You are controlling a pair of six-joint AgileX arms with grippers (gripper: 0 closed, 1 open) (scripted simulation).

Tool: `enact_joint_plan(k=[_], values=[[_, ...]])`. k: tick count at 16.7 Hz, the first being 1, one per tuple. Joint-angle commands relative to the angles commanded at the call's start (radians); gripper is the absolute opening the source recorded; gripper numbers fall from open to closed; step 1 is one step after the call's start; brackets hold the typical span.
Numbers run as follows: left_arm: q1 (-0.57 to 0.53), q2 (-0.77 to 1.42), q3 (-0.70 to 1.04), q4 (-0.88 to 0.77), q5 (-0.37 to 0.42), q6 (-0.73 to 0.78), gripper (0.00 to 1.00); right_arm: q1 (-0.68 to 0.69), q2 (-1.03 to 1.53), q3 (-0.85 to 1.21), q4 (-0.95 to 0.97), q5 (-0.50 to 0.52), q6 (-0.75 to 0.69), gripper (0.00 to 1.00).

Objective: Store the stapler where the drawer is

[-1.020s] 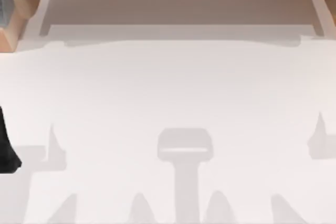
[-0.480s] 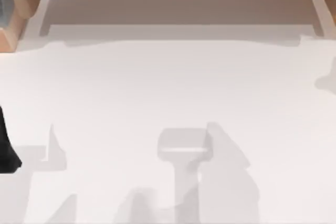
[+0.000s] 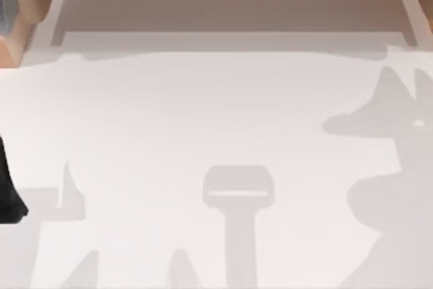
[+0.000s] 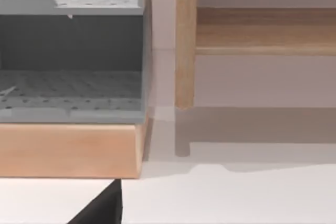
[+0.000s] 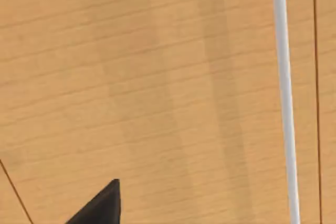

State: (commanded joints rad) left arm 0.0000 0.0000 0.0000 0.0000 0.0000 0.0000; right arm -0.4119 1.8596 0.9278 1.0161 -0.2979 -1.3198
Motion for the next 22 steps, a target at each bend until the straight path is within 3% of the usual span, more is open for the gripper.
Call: enact_joint_plan(k=[7, 22], values=[[0.000, 0.000, 0.000, 0.000, 0.000, 0.000, 1.00, -0.046, 0.416, 0.161, 0.180, -0.116, -0.224, 1.00], [0.000, 0.000, 0.000, 0.000, 0.000, 0.000, 1.00, -0.024, 0.494, 0.286, 0.128, -0.101, -0.239, 1.00]])
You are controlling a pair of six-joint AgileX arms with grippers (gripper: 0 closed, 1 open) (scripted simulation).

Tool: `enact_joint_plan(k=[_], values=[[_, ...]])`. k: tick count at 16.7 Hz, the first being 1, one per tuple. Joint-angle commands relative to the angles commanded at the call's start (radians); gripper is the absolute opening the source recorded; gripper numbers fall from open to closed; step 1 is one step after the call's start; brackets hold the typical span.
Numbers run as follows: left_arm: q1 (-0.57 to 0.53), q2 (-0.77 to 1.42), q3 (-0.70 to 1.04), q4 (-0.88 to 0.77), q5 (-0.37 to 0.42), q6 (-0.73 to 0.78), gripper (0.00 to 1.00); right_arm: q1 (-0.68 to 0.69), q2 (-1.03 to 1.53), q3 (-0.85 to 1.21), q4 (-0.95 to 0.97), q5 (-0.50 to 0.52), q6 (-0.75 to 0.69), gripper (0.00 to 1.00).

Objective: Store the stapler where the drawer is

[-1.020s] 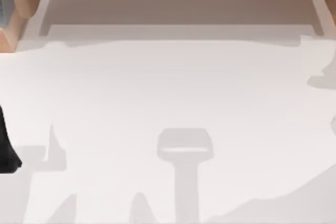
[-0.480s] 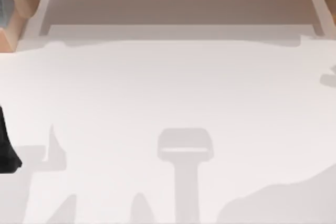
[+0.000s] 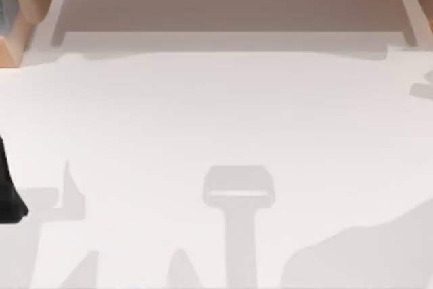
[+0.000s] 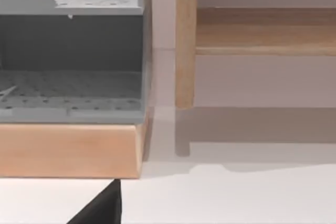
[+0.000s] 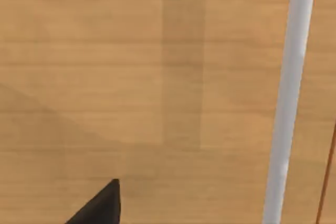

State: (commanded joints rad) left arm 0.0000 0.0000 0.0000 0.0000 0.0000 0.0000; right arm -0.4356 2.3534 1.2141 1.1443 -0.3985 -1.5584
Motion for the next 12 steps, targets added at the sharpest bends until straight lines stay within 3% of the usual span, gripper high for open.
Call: enact_joint_plan(k=[3, 12], values=[[0.000, 0.000, 0.000, 0.000, 0.000, 0.000, 1.00, 0.000, 0.000, 0.000, 0.000, 0.000, 0.000, 1.00], [0.000, 0.000, 0.000, 0.000, 0.000, 0.000, 1.00, 0.000, 0.000, 0.000, 0.000, 0.000, 0.000, 0.32]])
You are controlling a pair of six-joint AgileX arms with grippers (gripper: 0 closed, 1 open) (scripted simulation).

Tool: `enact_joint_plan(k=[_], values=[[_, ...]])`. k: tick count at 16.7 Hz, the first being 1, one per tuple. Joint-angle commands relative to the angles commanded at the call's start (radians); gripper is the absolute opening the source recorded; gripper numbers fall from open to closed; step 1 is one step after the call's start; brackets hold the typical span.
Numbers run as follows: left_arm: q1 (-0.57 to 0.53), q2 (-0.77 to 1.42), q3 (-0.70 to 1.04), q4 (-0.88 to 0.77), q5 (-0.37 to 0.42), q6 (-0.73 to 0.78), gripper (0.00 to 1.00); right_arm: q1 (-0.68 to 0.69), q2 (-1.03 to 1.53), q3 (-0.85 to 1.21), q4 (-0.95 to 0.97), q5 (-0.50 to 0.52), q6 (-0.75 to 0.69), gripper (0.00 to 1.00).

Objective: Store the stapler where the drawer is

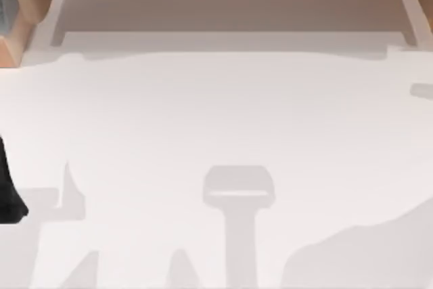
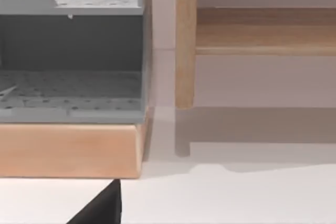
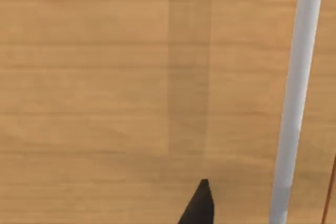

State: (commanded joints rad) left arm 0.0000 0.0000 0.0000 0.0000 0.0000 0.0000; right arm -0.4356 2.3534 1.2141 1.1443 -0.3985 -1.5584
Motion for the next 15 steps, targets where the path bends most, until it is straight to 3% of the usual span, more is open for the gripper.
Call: enact_joint_plan(k=[4, 15], values=[[0.000, 0.000, 0.000, 0.000, 0.000, 0.000, 1.00, 0.000, 0.000, 0.000, 0.000, 0.000, 0.000, 0.02], [0.000, 0.000, 0.000, 0.000, 0.000, 0.000, 1.00, -0.008, -0.007, -0.017, 0.008, -0.003, 0.002, 0.00]])
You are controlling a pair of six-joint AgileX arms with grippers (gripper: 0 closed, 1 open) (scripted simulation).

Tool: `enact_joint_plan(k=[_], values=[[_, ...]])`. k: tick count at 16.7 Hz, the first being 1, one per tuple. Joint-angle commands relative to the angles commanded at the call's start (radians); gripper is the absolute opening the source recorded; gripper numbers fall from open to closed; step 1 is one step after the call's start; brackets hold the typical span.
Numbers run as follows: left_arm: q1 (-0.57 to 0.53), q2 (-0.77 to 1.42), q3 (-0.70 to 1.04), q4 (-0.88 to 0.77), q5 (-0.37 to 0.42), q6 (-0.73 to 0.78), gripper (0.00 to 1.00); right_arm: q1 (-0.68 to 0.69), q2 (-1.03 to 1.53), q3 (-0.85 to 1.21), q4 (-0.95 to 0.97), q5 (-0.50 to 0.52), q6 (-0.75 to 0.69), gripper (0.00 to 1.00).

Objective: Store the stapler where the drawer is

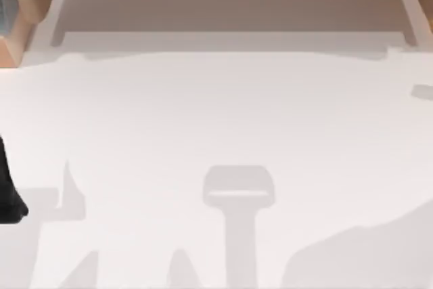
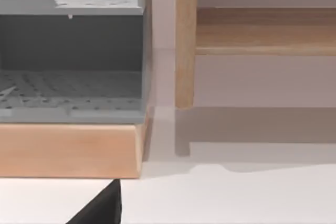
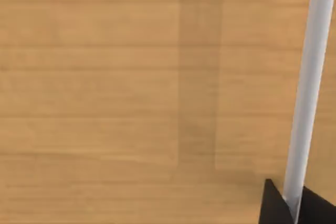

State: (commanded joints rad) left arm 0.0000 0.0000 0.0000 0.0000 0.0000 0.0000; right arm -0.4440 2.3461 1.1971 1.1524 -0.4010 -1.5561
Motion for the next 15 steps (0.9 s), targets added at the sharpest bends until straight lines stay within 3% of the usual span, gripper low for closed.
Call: enact_joint_plan(k=[8, 15], values=[[0.000, 0.000, 0.000, 0.000, 0.000, 0.000, 1.00, -0.058, -0.109, -0.249, 0.137, -0.061, 0.002, 0.00], [0.000, 0.000, 0.000, 0.000, 0.000, 0.000, 1.00, -0.065, -0.117, -0.272, 0.153, -0.067, 0.002, 0.00]])
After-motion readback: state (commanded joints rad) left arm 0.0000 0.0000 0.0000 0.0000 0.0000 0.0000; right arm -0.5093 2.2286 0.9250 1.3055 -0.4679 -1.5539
